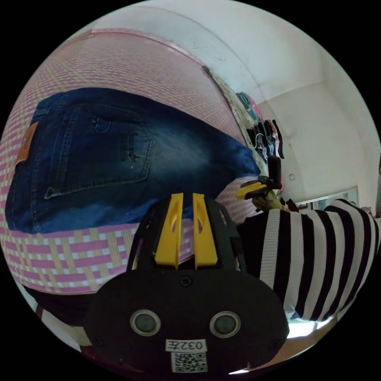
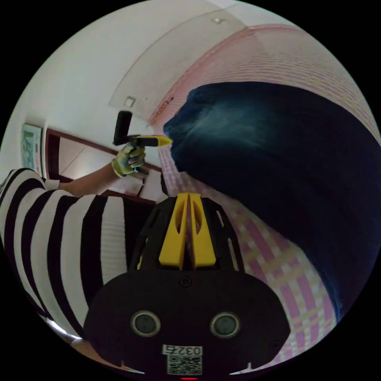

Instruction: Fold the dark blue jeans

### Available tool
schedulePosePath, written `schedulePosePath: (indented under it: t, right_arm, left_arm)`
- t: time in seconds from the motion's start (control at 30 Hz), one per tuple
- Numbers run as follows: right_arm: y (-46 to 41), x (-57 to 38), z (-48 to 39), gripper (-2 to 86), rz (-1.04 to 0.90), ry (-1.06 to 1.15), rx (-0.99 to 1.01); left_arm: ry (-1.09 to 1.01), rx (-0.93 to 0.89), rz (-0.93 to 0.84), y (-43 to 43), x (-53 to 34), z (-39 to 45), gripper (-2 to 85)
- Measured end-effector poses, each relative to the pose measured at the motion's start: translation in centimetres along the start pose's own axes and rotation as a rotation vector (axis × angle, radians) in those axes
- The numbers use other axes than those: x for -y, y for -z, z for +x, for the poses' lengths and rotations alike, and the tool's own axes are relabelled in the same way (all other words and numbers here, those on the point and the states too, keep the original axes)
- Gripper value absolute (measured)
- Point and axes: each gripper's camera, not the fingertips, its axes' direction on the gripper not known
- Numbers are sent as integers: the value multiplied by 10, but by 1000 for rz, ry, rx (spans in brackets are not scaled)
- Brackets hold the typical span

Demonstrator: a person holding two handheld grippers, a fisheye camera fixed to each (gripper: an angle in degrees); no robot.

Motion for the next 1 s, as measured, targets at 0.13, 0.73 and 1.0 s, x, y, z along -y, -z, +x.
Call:
schedulePosePath:
  t: [0.13,0.73,1.0]
  right_arm:
    - [-57,30,-19,-3,-167,121,-6]
    - [-125,44,-9,67,-22,7,-283]
    - [-128,46,-3,35,88,-76,-317]
  left_arm:
    - [-93,47,-144,-13,22,-3,-5]
    - [75,-231,-397,2,77,-76,-10]
    - [51,-244,-377,12,75,-75,-10]
